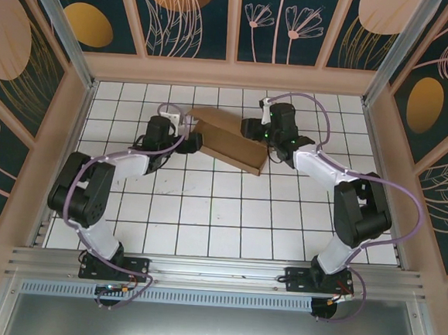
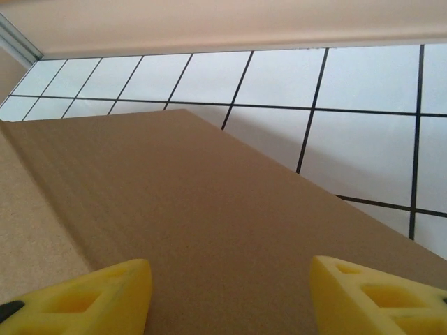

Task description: Fold the paper box

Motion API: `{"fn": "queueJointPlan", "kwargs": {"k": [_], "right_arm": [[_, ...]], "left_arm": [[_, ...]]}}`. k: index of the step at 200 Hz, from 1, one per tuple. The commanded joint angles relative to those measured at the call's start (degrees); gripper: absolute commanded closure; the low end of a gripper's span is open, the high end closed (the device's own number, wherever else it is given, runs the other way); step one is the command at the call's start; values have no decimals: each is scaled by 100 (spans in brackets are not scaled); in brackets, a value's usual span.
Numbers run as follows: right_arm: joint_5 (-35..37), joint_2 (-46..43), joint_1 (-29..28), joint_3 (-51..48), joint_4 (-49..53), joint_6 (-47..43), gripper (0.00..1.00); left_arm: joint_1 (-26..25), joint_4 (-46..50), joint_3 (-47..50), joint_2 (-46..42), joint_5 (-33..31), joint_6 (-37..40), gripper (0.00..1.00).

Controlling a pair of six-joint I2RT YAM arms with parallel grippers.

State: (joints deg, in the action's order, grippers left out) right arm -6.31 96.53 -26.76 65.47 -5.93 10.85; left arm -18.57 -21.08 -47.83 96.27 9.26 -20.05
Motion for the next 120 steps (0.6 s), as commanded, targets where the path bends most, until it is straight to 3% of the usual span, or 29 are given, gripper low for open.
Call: {"fn": "queueJointPlan", "kwargs": {"k": [1, 34, 56, 96, 120], "right_arm": [[-142, 156, -48, -96, -241, 127, 39], [-162, 300, -101, -105, -253, 128, 39], [-187, 458, -172, -113, -149, 162, 39], [-12, 668, -347, -376, -244, 427, 39], [145, 705, -347, -523, -243, 520, 39]], "left_arm": [[-33, -457, 547, -676, -334, -78, 2], [-35, -1390, 1491, -1726, -228, -78, 2], [-9, -1451, 1436, -2031, -205, -197, 1], [156, -637, 379, -1303, -143, -631, 1], [352, 372, -693, -345, 46, -507, 1]]}}
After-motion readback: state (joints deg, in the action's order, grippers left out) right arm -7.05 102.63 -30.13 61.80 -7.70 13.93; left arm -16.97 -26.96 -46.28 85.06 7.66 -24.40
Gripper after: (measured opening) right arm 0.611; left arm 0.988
